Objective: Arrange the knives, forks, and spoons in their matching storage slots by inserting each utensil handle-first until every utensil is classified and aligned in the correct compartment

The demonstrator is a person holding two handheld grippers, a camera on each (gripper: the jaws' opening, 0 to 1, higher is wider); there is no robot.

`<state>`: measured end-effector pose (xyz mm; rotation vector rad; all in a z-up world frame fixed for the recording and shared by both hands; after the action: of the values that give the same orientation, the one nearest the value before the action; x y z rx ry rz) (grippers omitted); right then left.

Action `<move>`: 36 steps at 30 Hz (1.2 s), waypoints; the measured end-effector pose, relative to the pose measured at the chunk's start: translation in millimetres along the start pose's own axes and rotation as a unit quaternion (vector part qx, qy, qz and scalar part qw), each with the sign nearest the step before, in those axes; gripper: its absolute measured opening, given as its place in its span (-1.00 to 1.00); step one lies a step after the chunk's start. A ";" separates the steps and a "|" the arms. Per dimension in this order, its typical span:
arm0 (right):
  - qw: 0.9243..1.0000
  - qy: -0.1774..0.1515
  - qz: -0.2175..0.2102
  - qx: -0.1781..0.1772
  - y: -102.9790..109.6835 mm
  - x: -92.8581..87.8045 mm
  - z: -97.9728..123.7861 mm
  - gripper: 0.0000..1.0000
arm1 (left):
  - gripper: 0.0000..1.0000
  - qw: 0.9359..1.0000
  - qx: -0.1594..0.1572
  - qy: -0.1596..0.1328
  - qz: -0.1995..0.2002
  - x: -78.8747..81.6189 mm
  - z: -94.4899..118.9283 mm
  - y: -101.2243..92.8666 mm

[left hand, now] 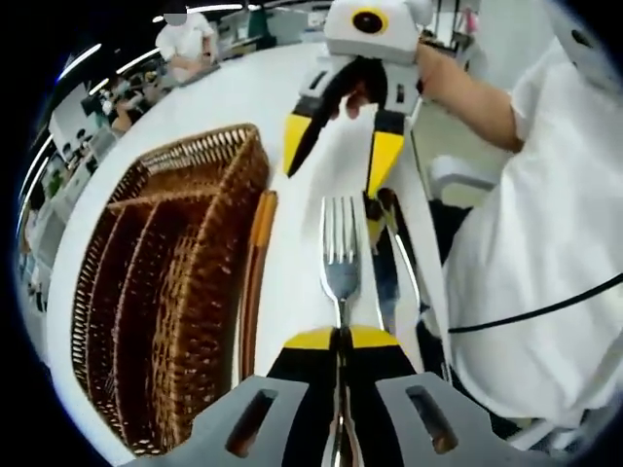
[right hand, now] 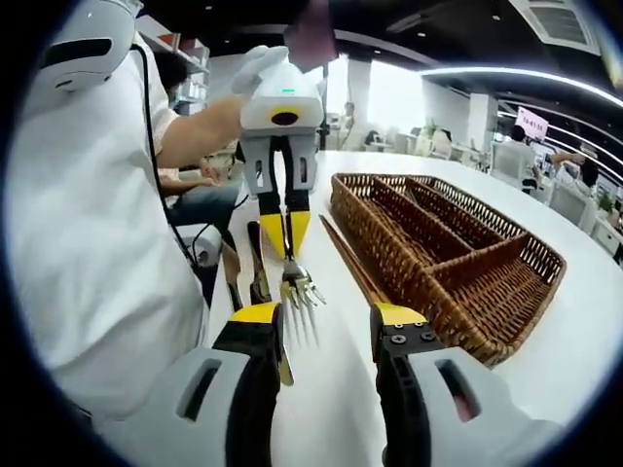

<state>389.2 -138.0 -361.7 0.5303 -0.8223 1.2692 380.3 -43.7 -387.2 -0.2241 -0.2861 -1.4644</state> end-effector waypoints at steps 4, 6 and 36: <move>1.000 0.001 -0.001 0.000 0.5 -0.8 0.2 -0.26 | -0.99 1.000 0.004 0.007 -0.004 -0.6 2.9 2.3; 1.000 0.002 -0.001 -0.001 0.5 -1.3 0.3 -0.26 | -0.99 1.000 0.006 0.011 -0.007 -0.4 6.5 4.8; 1.000 0.007 -0.008 -0.003 -1.0 -4.8 1.1 -0.22 | -0.99 0.999 0.011 0.032 -0.017 6.2 22.7 8.7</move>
<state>389.5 -142.0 -364.7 0.5206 -0.8087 1.2547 388.2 -41.5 -363.4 -0.1544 -0.2555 -1.4977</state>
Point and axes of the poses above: the point that each gripper's makers call its tool centre point, and the gripper's own axes: z roughly backward along the fingers, y roughly to its left, x roughly out of its top, the point moved 1 cm from there along z, roughly backward along the fingers, and after that the axes turned 12 degrees about y, right-handed, at the moved point
